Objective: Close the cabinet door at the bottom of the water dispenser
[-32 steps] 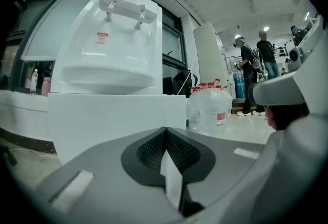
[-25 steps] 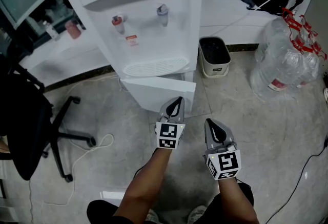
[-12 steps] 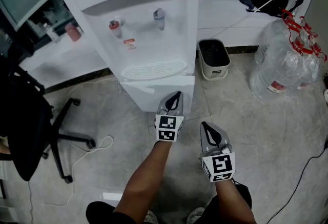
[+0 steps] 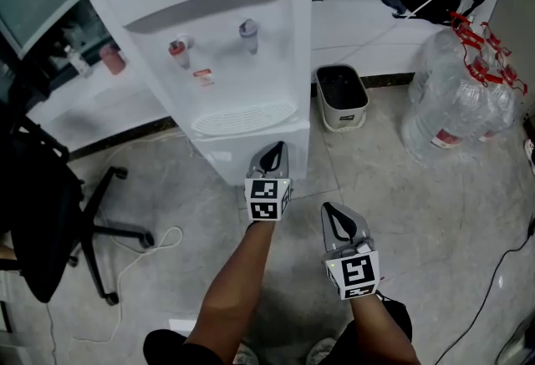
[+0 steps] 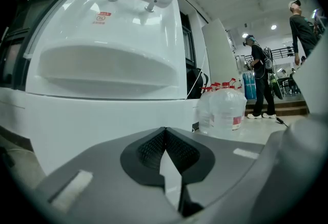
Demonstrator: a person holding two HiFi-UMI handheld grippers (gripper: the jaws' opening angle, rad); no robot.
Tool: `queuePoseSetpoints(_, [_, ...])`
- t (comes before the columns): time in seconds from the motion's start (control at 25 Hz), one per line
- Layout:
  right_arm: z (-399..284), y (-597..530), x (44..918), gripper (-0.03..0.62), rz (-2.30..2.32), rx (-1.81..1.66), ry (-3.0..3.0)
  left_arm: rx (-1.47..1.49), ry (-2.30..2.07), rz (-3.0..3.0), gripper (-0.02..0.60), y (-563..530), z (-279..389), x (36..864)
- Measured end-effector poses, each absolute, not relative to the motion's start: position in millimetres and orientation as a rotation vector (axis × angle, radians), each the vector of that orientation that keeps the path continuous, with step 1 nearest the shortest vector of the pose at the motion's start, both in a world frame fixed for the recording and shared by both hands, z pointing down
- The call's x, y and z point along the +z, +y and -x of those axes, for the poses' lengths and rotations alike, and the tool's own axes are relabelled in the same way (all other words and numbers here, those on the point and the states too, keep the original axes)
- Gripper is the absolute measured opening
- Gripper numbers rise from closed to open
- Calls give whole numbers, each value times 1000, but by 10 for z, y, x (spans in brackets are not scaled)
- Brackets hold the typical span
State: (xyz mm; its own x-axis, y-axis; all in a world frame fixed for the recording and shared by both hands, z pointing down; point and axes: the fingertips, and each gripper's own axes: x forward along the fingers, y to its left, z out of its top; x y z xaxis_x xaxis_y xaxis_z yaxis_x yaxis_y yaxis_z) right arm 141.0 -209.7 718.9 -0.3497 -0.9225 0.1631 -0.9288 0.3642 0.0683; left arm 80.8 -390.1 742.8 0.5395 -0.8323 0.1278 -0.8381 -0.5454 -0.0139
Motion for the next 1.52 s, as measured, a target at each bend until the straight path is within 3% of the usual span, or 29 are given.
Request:
queuePoseSetpoints(0.92, [-1061,-2088,7057,3,-1595,-106,-2476,185,-1415,-2850,11,-3409,-725,7103])
queuePoseSetpoints(1.52, [-909,-1980,6729,3,-1669,-169,-2521,18,-1524,-2837,14,-2552,59,6460])
